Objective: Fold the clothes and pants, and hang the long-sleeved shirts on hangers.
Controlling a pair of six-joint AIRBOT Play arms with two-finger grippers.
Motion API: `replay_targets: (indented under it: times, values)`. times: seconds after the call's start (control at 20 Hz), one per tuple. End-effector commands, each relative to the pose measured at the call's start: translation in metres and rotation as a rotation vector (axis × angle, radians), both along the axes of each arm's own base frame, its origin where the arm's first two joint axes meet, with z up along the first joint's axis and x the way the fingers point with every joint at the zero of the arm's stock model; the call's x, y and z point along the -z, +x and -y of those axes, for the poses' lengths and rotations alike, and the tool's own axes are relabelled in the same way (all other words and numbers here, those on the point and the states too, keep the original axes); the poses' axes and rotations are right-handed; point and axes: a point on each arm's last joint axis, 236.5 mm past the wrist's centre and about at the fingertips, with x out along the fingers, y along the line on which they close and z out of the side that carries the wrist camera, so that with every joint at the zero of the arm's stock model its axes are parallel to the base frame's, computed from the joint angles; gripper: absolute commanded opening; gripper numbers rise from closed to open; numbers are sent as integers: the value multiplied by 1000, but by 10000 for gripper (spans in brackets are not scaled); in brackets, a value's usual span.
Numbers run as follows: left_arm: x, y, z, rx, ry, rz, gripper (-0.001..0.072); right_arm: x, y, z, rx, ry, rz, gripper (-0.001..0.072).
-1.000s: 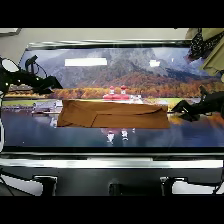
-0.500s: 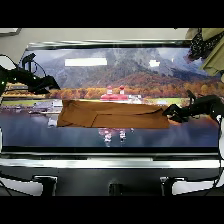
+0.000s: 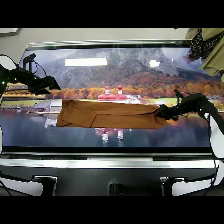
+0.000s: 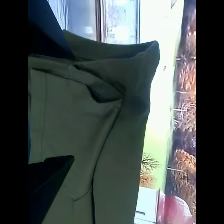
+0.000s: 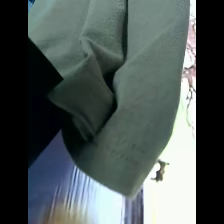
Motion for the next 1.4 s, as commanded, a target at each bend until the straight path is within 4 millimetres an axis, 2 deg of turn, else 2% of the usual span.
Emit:
replay_targets:
  times: [0.0,0.05,0.1,0.15,0.2,0.3,0.5,0.7,0.85,1.05,1.2,1.35]
  values:
    - [2,-1,12,17,-24,-7,469,-20,-2,-5,24,3,-4,34]
    - [4,-2,20,28,-37,-15,272,-34,-2,-1,40,-5,8,34]
    - [8,-4,29,42,-50,-28,112,-50,-1,2,48,-15,19,34]
    - [15,-7,42,58,-74,-41,17,-68,-2,6,50,-30,34,34]
    - [21,-7,59,69,-108,-47,17,-88,-1,11,49,-57,56,34]
    - [37,-13,104,89,-202,-64,16,-128,2,20,65,-109,110,34]
    - [65,-31,204,115,-337,-46,16,-202,4,31,120,-179,221,34]
    - [69,-49,310,143,-456,15,16,-250,-2,29,161,-180,291,34]
    - [78,-66,375,115,-547,17,16,-268,-11,26,175,-184,323,34]
    - [88,-92,441,145,-627,-34,15,-281,-22,23,183,-182,338,34]
    - [93,-105,478,189,-655,-50,15,-285,-24,23,184,-186,348,34]
    - [108,-113,499,170,-671,-107,15,-286,-21,24,192,-187,362,34]
